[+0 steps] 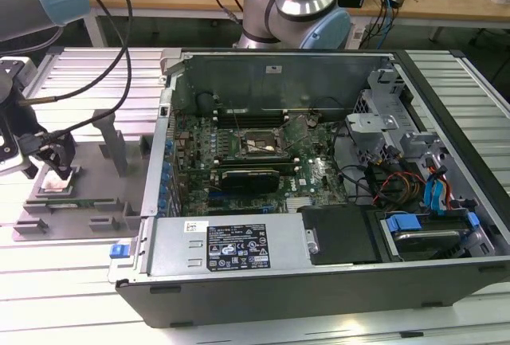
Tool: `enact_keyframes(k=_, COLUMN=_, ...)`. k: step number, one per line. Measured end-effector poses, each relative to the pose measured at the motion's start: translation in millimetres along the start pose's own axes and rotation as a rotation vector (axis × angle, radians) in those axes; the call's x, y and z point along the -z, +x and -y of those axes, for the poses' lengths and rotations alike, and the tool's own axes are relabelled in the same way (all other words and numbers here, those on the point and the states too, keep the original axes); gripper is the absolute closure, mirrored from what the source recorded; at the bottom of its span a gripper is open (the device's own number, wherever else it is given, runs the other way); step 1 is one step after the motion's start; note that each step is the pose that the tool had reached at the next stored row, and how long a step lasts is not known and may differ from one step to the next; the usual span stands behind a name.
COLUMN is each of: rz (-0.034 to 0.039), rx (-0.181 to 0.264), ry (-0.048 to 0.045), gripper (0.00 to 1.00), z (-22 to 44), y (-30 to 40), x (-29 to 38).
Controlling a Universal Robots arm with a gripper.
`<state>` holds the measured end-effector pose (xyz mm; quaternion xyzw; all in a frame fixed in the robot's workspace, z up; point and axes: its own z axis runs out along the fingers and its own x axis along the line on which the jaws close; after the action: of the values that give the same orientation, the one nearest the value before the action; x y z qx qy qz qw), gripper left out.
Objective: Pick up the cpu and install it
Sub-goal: 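Pick up the cpu and move it towards the insertion slot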
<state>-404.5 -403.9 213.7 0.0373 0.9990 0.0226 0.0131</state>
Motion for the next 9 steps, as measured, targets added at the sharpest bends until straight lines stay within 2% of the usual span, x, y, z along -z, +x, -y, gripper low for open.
enact_keyframes(k=4, rz=-0.0003, rx=0.0, ry=0.0003, gripper=0.4, z=0.4, y=0.2, x=-9.6)
enact_keyframes(k=9, rz=-0.0004, rx=0.0, ry=0.0005, gripper=0.4, z=0.1, y=-2.0, x=-13.4)
